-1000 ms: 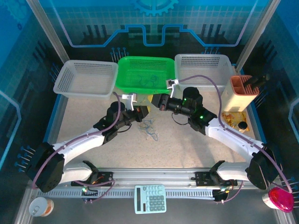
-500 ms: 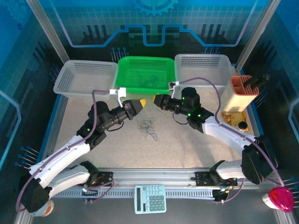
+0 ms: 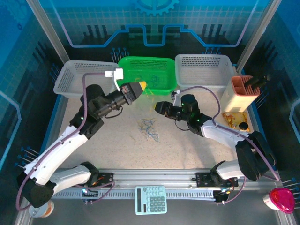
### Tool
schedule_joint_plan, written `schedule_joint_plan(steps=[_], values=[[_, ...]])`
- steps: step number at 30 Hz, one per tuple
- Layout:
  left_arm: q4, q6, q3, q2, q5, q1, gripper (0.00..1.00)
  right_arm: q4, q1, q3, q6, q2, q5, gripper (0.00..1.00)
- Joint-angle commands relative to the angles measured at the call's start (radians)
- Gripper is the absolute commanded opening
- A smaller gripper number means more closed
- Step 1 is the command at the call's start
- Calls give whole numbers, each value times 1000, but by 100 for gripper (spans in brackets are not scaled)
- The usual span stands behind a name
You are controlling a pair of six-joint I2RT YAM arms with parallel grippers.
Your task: Untangle the cables
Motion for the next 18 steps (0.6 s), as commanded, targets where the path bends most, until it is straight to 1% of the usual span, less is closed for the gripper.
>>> schedule_joint_plan(steps=[1, 6, 8, 14, 18], values=[[-116, 52, 72, 5, -19, 77, 0, -16, -13, -14, -25, -85, -5, 68], [-146, 49, 125, 39, -50, 227, 0, -154, -15, -17, -101, -196, 20, 71], [-146, 78, 155, 63, -65, 280, 0, -223, -15, -14, -136, -250, 41, 72], [-165, 203, 270, 177, -142, 392, 0, -374, -14, -16, -207, -397, 98, 74], [-136, 232, 334, 274, -182, 464, 0, -433, -12, -28, -224, -459, 114, 74]])
